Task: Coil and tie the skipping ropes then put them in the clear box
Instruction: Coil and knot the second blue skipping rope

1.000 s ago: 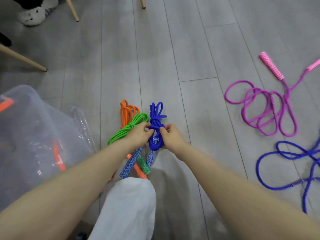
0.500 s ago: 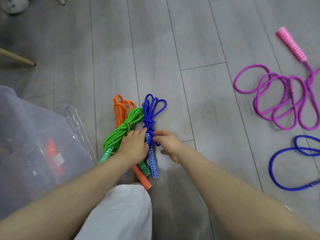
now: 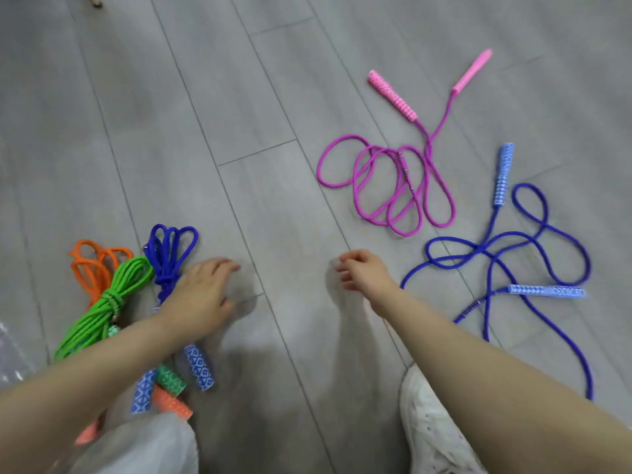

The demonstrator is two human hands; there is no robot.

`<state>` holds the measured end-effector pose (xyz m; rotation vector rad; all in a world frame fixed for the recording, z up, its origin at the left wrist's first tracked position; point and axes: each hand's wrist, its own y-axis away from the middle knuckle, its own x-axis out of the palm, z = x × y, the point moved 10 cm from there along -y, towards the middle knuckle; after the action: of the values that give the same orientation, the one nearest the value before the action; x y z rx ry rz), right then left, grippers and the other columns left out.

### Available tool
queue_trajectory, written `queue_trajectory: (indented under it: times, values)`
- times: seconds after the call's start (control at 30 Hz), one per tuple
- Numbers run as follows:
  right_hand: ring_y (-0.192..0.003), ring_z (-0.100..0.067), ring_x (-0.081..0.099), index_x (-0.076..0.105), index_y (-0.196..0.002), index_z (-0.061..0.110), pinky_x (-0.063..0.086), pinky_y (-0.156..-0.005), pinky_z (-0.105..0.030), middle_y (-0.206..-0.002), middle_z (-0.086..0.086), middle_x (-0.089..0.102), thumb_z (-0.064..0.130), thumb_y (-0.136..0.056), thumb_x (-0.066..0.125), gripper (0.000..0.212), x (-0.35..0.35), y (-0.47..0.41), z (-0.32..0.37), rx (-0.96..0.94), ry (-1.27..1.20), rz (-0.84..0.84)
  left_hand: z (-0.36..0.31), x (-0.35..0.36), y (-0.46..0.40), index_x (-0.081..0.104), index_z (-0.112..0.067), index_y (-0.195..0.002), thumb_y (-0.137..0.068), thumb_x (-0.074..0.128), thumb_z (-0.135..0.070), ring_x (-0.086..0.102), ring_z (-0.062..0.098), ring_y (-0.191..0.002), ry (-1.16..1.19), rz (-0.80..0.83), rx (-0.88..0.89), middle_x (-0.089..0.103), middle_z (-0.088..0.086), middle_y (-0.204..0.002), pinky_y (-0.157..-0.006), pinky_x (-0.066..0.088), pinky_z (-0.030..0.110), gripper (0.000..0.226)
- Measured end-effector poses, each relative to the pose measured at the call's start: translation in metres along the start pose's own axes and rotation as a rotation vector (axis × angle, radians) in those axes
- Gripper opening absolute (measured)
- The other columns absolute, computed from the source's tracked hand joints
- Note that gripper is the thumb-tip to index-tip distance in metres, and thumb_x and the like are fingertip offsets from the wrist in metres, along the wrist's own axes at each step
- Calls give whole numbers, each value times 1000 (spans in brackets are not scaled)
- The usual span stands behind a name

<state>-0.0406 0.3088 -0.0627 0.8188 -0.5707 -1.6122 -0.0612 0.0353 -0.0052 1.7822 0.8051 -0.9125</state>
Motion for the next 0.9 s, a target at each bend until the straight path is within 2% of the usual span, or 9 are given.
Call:
queue_trajectory:
  times: [0.1, 0.17, 0.23, 0.37, 0.47, 0.57, 0.67, 0.77, 0.9]
  values:
    - [-74, -23, 58, 55, -83, 21, 51, -69, -38, -88, -9, 67, 5, -85, 49, 18, -91, -15, 17, -105, 134, -193, -57, -8, -37, 52, -15, -132, -69, 33, -37, 48, 31, -125, -130, 104, 147, 51, 6, -136, -103, 39, 42, 69]
    - [-91, -27, 60, 59, -94, 20, 51, -84, -40, -101, -7, 66, 11, -84, 51, 16, -150, -20, 18, -122, 275, -315, -92, -17, -64, 50, -18, -134, -67, 24, -41, 47, 29, -126, -225, 131, 210, 50, 4, -139, -101, 38, 39, 75]
    - [-101, -28, 57, 58, -112, 11, 44, -85, -34, -107, -9, 60, 10, -87, 51, 26, -206, -17, 15, -92, 414, -429, -126, -21, -92, 44, -20, -138, -78, 33, -38, 43, 27, -130, -312, 166, 232, 45, 3, -142, -103, 36, 37, 64]
    - [-113, -38, 54, 54, -116, 3, 42, -89, -38, -122, -20, 56, 8, -86, 54, 31, -291, -10, -20, 3, 608, -541, -199, -12, -141, 46, -17, -136, -90, 50, -23, 45, 30, -127, -294, 195, 275, 47, 8, -139, -104, 38, 39, 47]
    - [-114, -38, 51, 56, -119, 4, 43, -93, -40, -125, -21, 52, 6, -84, 58, 34, -315, -11, -61, 15, 876, -416, -250, 6, -148, 48, -14, -134, -90, 52, -20, 46, 31, -126, -234, 181, 310, 49, 11, -138, -104, 38, 37, 45]
    - [-114, -37, 50, 54, -126, 12, 45, -94, -39, -130, -13, 46, -1, -82, 54, 46, -318, -11, -91, -11, 1082, -240, -291, 34, -134, 47, -16, -136, -92, 50, -21, 44, 28, -128, -289, 244, 401, 46, 8, -140, -104, 37, 36, 44]
    - [-108, -34, 54, 55, -122, 13, 48, -87, -39, -125, -11, 47, -3, -84, 53, 41, -324, -11, -98, 0, 1167, -235, -311, 56, -117, 45, -19, -136, -92, 48, -23, 43, 26, -128, -362, 309, 472, 45, 4, -140, -105, 36, 37, 44]
    - [-104, -30, 56, 61, -115, 15, 50, -80, -37, -117, -9, 52, 7, -89, 56, 28, -325, -10, -100, 70, 1303, -189, -316, 61, -100, 46, -20, -134, -92, 47, -23, 43, 25, -128, -339, 329, 509, 44, 3, -141, -105, 35, 37, 42]
    - [-101, -26, 58, 63, -116, 20, 49, -84, -35, -112, -6, 62, 26, -93, 51, 27, -317, -6, -99, 122, 1316, -49, -291, 49, -79, 47, -22, -132, -93, 46, -22, 43, 23, -126, -366, 369, 510, 45, 0, -140, -105, 35, 34, 40]
